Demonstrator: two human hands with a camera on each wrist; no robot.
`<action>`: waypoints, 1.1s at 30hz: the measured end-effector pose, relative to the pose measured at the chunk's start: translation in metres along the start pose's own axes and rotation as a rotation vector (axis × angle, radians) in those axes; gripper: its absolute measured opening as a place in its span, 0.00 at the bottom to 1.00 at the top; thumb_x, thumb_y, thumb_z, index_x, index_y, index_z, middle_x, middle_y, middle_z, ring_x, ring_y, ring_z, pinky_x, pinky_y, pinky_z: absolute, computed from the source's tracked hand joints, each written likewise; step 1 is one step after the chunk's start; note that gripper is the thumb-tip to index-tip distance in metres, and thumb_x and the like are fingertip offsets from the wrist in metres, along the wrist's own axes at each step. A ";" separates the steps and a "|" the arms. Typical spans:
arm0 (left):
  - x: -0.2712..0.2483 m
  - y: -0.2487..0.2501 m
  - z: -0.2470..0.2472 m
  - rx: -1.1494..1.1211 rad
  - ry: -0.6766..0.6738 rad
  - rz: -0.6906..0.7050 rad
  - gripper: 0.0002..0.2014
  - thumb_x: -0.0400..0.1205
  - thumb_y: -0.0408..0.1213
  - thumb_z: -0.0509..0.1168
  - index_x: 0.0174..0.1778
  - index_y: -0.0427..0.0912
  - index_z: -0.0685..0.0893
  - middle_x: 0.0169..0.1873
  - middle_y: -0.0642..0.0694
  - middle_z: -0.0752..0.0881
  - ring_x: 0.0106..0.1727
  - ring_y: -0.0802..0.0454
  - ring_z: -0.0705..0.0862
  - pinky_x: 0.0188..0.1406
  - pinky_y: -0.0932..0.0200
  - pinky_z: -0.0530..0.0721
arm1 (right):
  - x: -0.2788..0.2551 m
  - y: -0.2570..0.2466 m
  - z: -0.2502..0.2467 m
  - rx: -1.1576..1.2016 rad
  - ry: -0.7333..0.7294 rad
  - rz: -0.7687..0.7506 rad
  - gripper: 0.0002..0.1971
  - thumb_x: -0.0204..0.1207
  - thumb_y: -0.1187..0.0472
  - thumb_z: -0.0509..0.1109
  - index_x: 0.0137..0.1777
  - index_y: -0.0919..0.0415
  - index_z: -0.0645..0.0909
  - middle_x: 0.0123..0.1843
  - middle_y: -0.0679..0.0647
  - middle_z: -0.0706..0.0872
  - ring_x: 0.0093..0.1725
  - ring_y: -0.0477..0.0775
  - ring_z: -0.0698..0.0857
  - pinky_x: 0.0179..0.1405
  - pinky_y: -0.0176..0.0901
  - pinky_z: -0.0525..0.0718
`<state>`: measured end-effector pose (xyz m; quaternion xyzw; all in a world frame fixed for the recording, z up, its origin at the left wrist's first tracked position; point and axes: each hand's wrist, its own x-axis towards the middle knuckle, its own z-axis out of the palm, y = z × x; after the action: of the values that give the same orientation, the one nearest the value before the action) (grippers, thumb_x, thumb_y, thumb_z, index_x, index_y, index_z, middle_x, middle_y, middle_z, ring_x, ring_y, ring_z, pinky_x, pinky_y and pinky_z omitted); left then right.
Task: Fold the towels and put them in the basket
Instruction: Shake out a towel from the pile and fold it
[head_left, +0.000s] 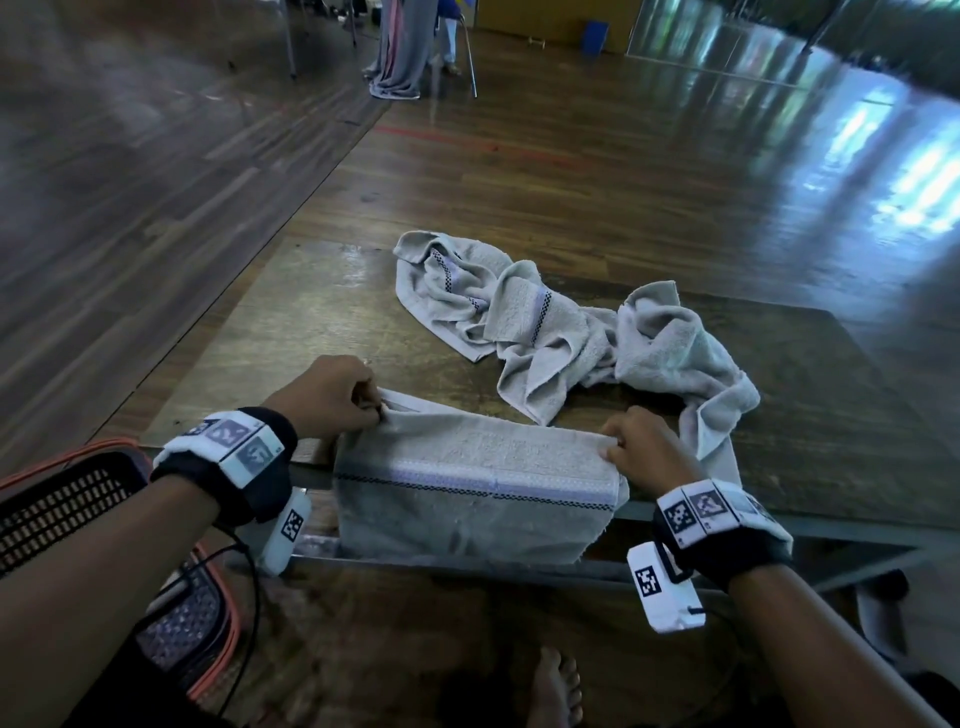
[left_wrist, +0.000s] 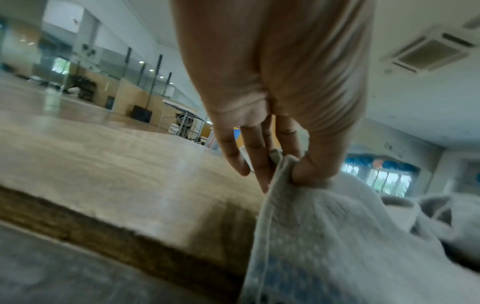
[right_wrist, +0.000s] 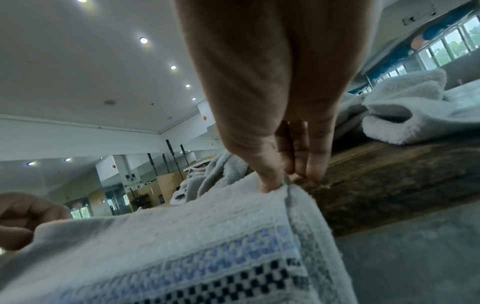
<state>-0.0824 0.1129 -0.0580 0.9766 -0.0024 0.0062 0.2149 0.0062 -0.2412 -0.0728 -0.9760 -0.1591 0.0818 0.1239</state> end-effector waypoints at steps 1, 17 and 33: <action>-0.001 0.000 -0.004 -0.045 0.005 -0.018 0.03 0.71 0.33 0.73 0.34 0.42 0.85 0.33 0.52 0.81 0.36 0.54 0.79 0.32 0.70 0.71 | -0.001 0.000 0.000 -0.018 0.004 0.001 0.03 0.75 0.61 0.71 0.47 0.58 0.83 0.46 0.51 0.73 0.53 0.55 0.79 0.51 0.43 0.61; -0.043 0.008 -0.041 -0.461 0.119 -0.083 0.04 0.74 0.30 0.73 0.35 0.40 0.85 0.37 0.50 0.88 0.40 0.56 0.86 0.41 0.67 0.84 | -0.038 0.002 -0.047 0.239 -0.010 -0.125 0.06 0.72 0.65 0.74 0.48 0.62 0.88 0.44 0.53 0.90 0.46 0.48 0.86 0.50 0.40 0.83; -0.119 0.044 -0.094 0.010 0.452 0.360 0.09 0.77 0.24 0.67 0.49 0.39 0.85 0.44 0.48 0.88 0.42 0.54 0.85 0.44 0.62 0.82 | -0.111 -0.013 -0.119 0.266 0.239 -0.315 0.06 0.66 0.62 0.80 0.37 0.52 0.86 0.34 0.43 0.86 0.34 0.40 0.83 0.36 0.24 0.76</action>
<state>-0.2031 0.1122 0.0444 0.9353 -0.1278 0.2618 0.2007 -0.0773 -0.2916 0.0576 -0.9170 -0.2816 -0.0346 0.2805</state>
